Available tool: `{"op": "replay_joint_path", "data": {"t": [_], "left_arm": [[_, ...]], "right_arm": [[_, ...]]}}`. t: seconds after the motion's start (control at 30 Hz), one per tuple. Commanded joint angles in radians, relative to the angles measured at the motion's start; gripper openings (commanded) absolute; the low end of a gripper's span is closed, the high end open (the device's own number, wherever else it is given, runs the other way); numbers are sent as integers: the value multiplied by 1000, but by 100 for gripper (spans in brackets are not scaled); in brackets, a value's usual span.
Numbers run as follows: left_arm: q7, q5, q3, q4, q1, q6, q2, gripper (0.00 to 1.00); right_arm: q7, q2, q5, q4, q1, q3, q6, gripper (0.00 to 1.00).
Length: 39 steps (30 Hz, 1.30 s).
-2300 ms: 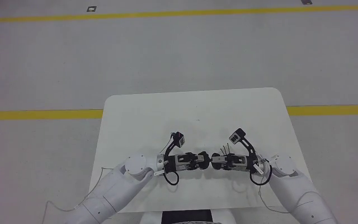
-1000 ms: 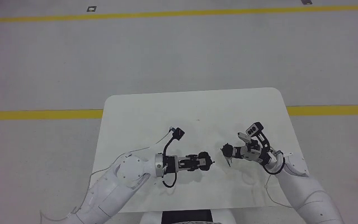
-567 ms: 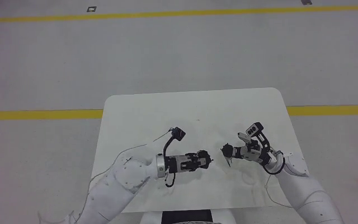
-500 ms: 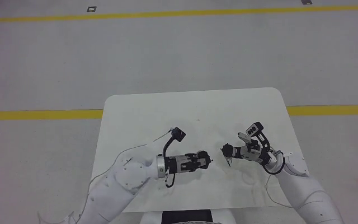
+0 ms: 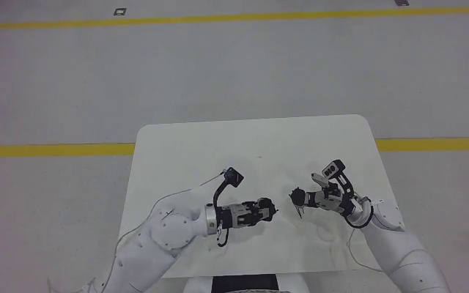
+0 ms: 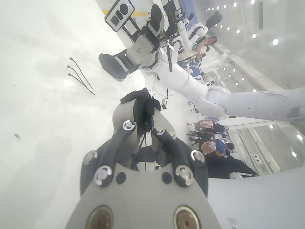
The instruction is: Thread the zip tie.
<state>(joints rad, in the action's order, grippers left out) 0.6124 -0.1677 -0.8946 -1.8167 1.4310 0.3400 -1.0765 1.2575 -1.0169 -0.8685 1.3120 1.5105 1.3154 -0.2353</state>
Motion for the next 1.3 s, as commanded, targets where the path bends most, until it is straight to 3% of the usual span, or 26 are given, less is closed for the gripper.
{"op": "replay_joint_path", "data": {"t": [0.0, 0.37, 0.67, 0.8, 1.0, 1.27], "left_arm": [[-11, -4, 5, 0, 0, -6, -1, 0], [-7, 70, -38, 21, 15, -8, 14, 0], [2, 92, -64, -7, 38, 0, 27, 0], [2, 92, -64, -7, 38, 0, 27, 0], [2, 92, -64, -7, 38, 0, 27, 0], [2, 92, -64, -7, 38, 0, 27, 0]], "right_arm": [[0, 0, 0, 0, 0, 0, 0, 100], [0, 0, 0, 0, 0, 0, 0, 100], [-16, 0, 15, 4, -1, 0, 0, 100], [-142, 22, 300, 94, 2, 41, 24, 100], [-219, 52, 639, 305, 60, 92, 169, 100], [-220, 69, 849, 433, 94, 90, 236, 100]]}}
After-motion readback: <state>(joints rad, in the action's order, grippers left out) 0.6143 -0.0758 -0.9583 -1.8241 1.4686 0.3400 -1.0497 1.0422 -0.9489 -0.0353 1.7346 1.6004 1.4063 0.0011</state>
